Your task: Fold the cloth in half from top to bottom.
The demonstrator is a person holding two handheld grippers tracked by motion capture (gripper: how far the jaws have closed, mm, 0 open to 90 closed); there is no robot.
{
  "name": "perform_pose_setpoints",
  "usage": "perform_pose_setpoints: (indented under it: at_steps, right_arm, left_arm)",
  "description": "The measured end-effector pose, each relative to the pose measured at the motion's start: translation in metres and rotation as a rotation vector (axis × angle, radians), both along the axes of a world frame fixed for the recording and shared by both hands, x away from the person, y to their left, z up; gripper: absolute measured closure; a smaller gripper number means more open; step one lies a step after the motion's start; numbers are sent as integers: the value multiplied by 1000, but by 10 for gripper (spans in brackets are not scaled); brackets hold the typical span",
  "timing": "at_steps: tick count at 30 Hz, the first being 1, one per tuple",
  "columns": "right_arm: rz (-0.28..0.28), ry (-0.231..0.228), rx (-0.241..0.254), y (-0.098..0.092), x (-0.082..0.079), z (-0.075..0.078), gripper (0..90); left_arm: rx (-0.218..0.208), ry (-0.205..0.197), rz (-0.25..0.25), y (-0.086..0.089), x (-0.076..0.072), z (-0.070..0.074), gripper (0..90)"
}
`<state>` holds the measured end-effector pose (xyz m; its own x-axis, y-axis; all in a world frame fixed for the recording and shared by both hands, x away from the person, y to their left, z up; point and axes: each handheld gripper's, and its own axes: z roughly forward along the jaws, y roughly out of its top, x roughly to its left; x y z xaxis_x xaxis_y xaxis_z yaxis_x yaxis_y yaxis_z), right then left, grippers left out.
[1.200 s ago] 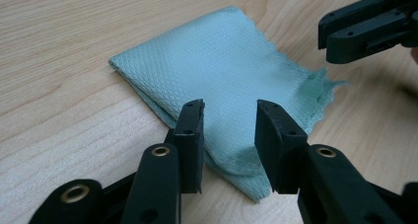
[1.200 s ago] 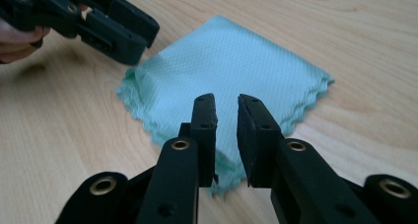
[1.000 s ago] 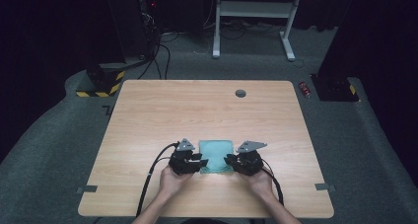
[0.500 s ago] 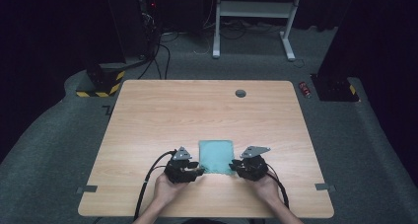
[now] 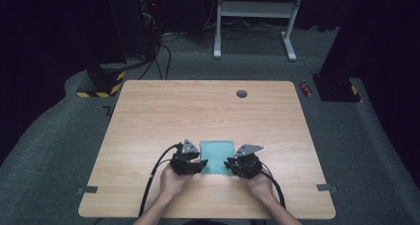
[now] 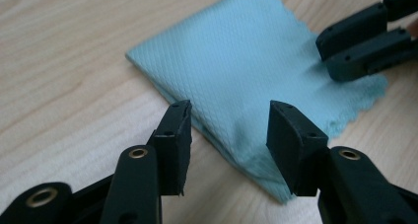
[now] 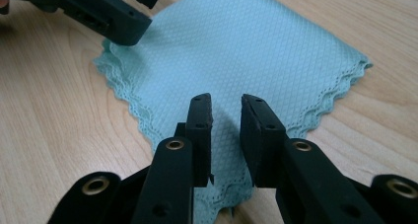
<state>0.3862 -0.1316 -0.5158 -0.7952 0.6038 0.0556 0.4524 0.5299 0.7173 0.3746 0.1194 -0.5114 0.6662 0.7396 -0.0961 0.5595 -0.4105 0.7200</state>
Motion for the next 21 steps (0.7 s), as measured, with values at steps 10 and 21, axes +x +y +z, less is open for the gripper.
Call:
perform_pose_setpoints:
  at_steps: [10,21]
  right_arm:
    - [4,-11,-13,-6,-3,-1,736]
    - [-43,-28,62,-2,20,11,765]
  left_arm:
    - [2,7,-22,14,-16,0,507]
    - [-43,-51,-18,-11,19,7,498]
